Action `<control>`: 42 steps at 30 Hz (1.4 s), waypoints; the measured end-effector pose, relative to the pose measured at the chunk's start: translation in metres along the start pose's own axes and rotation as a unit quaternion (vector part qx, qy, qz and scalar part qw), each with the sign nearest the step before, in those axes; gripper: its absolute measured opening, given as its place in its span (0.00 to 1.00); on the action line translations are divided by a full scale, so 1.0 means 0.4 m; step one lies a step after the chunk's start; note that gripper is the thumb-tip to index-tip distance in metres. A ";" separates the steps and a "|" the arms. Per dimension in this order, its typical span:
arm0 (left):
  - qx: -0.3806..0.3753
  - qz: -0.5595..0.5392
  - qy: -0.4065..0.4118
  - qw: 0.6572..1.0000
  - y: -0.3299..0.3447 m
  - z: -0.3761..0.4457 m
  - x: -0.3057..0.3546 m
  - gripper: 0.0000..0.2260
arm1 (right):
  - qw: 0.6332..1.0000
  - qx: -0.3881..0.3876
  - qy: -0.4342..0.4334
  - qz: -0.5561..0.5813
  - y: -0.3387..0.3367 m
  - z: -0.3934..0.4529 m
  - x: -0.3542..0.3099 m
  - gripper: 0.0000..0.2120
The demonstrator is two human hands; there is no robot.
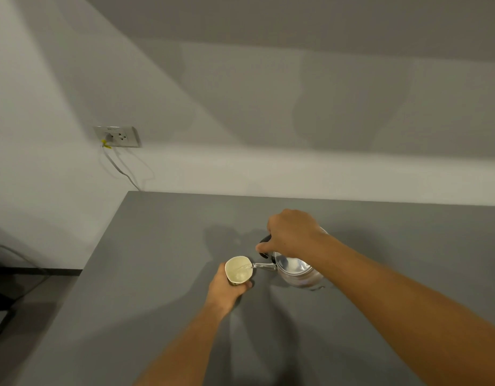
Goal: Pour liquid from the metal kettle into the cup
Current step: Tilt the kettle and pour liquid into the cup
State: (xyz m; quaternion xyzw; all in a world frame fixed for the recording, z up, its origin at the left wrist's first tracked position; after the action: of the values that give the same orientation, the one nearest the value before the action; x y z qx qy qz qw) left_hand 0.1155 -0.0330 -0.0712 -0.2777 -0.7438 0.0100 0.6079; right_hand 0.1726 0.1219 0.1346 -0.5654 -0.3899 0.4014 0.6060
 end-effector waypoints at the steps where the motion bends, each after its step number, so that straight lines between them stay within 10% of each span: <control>1: 0.000 0.001 0.000 1.000 -0.001 -0.001 0.001 0.25 | 1.000 0.000 -0.002 -0.002 -0.002 -0.001 -0.001 0.19; 42: -0.009 -0.007 -0.002 1.000 0.005 0.007 -0.010 0.25 | 1.000 0.012 -0.011 -0.017 0.000 0.009 -0.006 0.19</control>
State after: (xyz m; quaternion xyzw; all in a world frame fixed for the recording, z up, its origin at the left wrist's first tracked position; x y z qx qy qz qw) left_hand 0.1141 -0.0320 -0.0764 -0.2779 -0.7471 -0.0005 0.6038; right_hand 0.1682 0.1211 0.1349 -0.5469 -0.4014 0.4020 0.6150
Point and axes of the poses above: each hand's wrist, its own z-axis towards the middle knuckle, its own y-axis out of the palm, x = y × z, the point moved 4 cm from there along z, towards the middle knuckle, and after that the axes turned 14 degrees about x, right-handed, at the moved point
